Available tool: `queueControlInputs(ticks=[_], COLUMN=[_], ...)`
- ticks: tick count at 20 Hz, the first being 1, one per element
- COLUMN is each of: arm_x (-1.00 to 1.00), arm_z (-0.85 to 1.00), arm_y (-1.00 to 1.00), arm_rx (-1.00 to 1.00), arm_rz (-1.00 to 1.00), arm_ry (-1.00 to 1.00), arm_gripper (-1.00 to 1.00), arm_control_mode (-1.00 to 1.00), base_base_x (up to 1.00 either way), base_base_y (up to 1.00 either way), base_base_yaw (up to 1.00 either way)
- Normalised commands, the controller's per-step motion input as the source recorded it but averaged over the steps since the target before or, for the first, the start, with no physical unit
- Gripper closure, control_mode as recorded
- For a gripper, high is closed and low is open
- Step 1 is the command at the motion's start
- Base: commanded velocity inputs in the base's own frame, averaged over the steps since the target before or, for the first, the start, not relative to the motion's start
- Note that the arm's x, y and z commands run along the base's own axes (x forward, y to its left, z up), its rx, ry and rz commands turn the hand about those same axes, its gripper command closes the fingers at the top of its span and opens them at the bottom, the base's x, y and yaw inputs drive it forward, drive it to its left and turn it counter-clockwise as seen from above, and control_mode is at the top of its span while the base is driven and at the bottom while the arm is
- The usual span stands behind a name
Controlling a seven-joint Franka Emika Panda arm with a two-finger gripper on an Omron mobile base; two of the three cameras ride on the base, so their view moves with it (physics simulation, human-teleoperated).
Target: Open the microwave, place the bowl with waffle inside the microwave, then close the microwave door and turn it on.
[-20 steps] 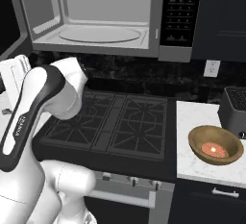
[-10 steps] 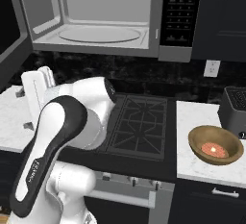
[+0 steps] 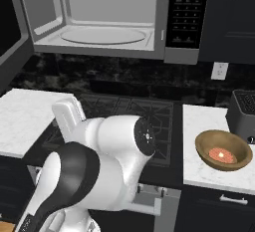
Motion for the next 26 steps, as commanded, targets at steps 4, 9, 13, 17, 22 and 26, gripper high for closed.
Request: queueControlInputs(ticks=[4,9,13,17,22,26], arm_x=[0.02,0.13,0.45,0.71,0.84,0.71], arm_z=[-0.06,-0.02,-0.32,-0.37,-0.72,-0.39], arm_y=[-1.00,-1.00,-1.00,-1.00,-0.39,-0.16], arm_rx=[-0.24,-0.25,-0.30,-0.17,-0.01,0.01], arm_rz=[-0.26,-0.29,-0.26,-0.18,-0.05,-0.04], arm_ry=[-0.11,-0.01,0.00,0.02,0.06,0.16], arm_gripper=[-1.00,-1.00,-1.00,-1.00,-1.00,-1.00], arm_control_mode=[-1.00,-1.00,-1.00,-1.00,-1.00,-1.00], base_base_x=[0.00,0.00,0.00,0.00,0.00,0.00], base_base_y=[0.00,0.00,0.00,0.00,0.00,0.00], base_base_yaw=[0.00,0.00,0.00,0.00,0.00,0.00])
